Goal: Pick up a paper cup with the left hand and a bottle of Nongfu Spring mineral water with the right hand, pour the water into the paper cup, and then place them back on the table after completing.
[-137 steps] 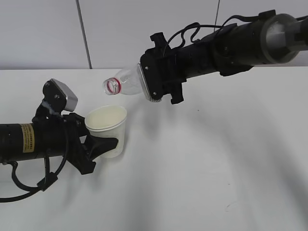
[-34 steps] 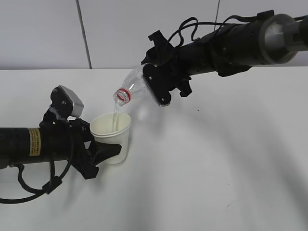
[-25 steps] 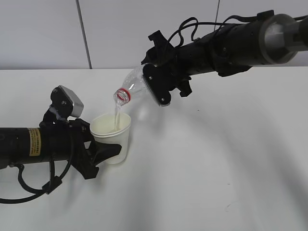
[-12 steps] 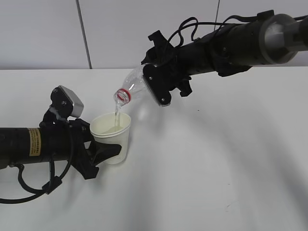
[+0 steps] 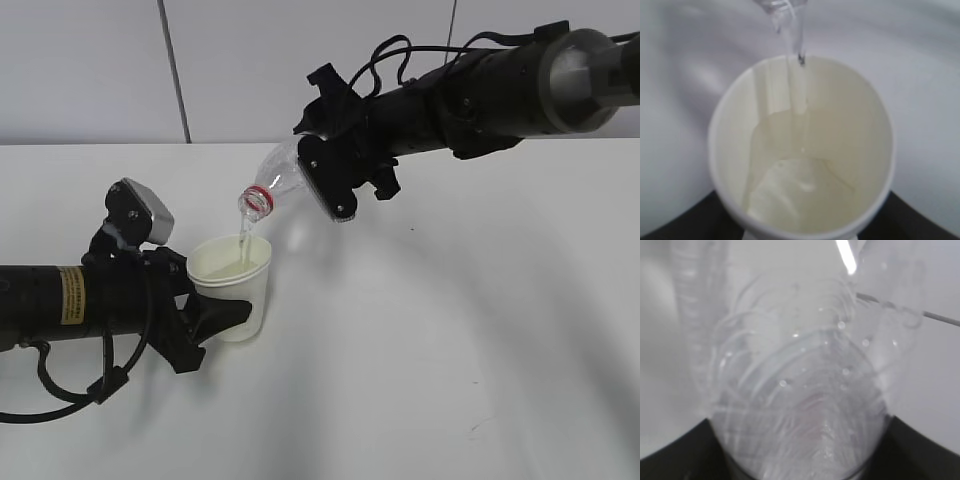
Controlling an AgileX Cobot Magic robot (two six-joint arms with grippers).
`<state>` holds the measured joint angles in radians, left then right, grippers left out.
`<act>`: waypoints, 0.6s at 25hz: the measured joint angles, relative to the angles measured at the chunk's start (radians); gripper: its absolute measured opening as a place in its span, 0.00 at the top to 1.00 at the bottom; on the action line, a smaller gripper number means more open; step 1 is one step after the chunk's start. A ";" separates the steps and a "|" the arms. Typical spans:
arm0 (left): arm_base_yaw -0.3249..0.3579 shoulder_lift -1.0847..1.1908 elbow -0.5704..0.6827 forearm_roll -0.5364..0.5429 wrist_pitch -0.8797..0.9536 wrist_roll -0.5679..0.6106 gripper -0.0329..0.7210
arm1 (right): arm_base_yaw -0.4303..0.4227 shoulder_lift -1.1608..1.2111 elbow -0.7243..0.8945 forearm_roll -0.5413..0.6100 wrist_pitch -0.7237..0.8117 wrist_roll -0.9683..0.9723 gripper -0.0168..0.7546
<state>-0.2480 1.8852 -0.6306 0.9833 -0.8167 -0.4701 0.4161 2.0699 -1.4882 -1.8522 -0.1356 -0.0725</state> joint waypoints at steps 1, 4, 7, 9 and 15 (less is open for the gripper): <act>0.000 0.000 0.000 0.000 0.001 0.000 0.45 | 0.000 0.000 0.000 0.000 0.004 -0.002 0.40; 0.000 0.000 0.000 0.000 0.003 0.000 0.45 | 0.000 0.000 0.000 0.000 0.008 -0.002 0.40; 0.000 0.000 0.000 0.000 0.003 0.000 0.45 | 0.000 0.000 0.000 0.000 0.008 0.006 0.40; 0.000 0.000 0.000 -0.004 0.003 0.000 0.45 | 0.000 0.002 0.000 0.000 0.005 0.046 0.40; 0.000 0.000 0.000 -0.070 -0.003 0.040 0.45 | 0.001 0.027 -0.003 0.001 -0.003 0.199 0.40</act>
<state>-0.2480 1.8852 -0.6306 0.9130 -0.8194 -0.4299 0.4170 2.0970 -1.4912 -1.8513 -0.1383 0.1260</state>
